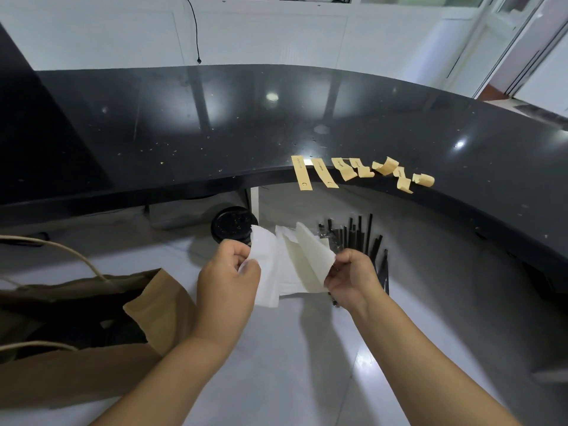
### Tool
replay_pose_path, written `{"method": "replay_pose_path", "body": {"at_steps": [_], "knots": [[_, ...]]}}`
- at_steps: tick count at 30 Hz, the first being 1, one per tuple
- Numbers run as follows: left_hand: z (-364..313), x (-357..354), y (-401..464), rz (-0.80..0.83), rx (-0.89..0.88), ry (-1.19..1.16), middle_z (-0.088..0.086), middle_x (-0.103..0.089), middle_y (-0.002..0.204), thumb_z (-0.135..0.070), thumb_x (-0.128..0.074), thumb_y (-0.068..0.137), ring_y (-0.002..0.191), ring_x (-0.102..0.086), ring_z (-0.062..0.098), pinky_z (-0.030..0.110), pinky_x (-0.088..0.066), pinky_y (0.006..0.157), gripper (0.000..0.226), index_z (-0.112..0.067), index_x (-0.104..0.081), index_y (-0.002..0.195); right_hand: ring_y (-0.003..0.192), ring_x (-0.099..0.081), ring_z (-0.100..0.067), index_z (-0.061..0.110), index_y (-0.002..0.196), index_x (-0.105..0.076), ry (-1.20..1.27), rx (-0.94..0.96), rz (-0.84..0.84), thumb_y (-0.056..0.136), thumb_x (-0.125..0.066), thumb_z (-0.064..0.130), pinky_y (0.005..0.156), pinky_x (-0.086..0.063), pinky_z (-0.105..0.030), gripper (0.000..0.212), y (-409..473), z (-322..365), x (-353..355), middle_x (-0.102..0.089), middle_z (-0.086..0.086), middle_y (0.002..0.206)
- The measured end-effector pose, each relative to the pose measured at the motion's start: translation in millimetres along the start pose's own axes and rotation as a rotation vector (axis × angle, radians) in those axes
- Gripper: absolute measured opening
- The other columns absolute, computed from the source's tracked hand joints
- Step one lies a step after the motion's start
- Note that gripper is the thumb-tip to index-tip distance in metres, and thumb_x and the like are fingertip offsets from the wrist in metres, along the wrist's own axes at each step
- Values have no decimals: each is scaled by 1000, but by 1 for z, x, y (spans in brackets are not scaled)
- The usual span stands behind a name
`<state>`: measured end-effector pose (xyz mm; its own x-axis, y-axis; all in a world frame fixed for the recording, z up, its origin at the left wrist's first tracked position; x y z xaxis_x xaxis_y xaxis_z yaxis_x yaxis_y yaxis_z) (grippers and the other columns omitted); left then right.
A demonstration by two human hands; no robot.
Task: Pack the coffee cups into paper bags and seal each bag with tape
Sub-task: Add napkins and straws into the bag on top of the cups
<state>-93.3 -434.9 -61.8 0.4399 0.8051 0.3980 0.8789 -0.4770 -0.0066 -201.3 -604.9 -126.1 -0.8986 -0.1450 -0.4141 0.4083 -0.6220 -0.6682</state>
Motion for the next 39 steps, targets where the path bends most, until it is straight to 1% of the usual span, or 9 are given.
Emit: {"method": "replay_pose_path", "body": {"at_steps": [3, 6, 12, 16, 20, 26, 32, 36, 39], "knots": [[-1, -1, 1, 40, -10, 9, -9, -65, 84, -5, -53, 85, 75, -60, 16, 38, -50, 66, 29, -27, -52, 104, 65, -51, -25, 6, 65, -49, -31, -36, -23, 61, -41, -3, 65, -46, -33, 13, -1, -1, 2, -55, -9, 69], [0, 0, -1, 124, -40, 48, -11, -64, 98, -6, -49, 89, 71, -59, 12, 24, -47, 64, 58, -44, -41, 132, 60, -49, -23, 5, 64, -50, -152, -91, -70, 73, -40, -7, 60, -45, -31, 18, -2, -5, 2, -52, -10, 67], [-1, 1, -1, 66, -197, 132, -30, -54, 96, 7, -48, 85, 91, -48, -10, -4, -33, 73, 37, -14, -71, 106, 62, -55, -21, 0, 63, -55, -279, -9, -20, 81, -47, -11, 57, -51, -24, 22, -5, -5, -2, -56, -12, 60], [-1, 0, 0, 57, -204, 162, -16, -60, 101, 6, -48, 86, 90, -46, -9, -4, -33, 72, 34, -11, -71, 106, 64, -54, -19, 3, 73, -58, -453, 217, 23, 84, -57, -4, 63, -50, -24, 14, -7, -3, 1, -57, -9, 68], [-2, 1, 0, 56, -207, 170, -19, -55, 104, 4, -47, 88, 90, -46, -9, 2, -35, 73, 35, -12, -69, 110, 70, -57, -16, 20, 71, -62, -904, 488, -207, 82, -65, 10, 63, -48, -29, 15, -4, -8, 21, -62, 5, 75], [-1, -1, -2, 80, -213, 269, -20, -54, 110, -10, -47, 89, 107, -42, -2, 12, -30, 82, 35, -19, -66, 116, 95, -57, -21, 30, 80, -63, -1122, 491, -362, 70, -72, 31, 84, -48, -36, 13, 3, -26, 39, -65, 8, 87], [3, 0, -3, 93, -185, 281, -14, -58, 120, -6, -51, 89, 115, -44, 4, 19, -35, 88, 35, -21, -65, 117, 88, -49, -14, 27, 78, -60, -1252, 587, -411, 74, -71, 28, 83, -32, -30, 12, -1, -27, 35, -59, 16, 73], [4, -1, -4, 103, -176, 279, -14, -59, 120, -24, -42, 83, 114, -45, 3, 19, -36, 89, 41, -23, -65, 117, 73, -47, -16, 17, 74, -65, -1334, 795, -464, 75, -70, 18, 78, -33, -29, 6, -4, -29, 37, -57, 10, 65], [4, -1, -4, 101, -181, 293, -18, -56, 116, -10, -49, 90, 114, -44, 2, 18, -35, 87, 34, -22, -65, 117, 64, -41, -15, 15, 63, -62, -1352, 904, -488, 72, -73, 13, 73, -30, -29, 15, -3, -32, 40, -60, 6, 60]]}}
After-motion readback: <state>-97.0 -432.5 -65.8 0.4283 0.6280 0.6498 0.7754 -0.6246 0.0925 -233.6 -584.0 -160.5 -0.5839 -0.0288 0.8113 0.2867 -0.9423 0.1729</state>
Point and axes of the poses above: each hand's wrist, its own y-axis towards the middle knuckle, its own x-axis out of the back of the hand, z = x × y, the point moved 2 cm from there along y, towards the middle knuckle
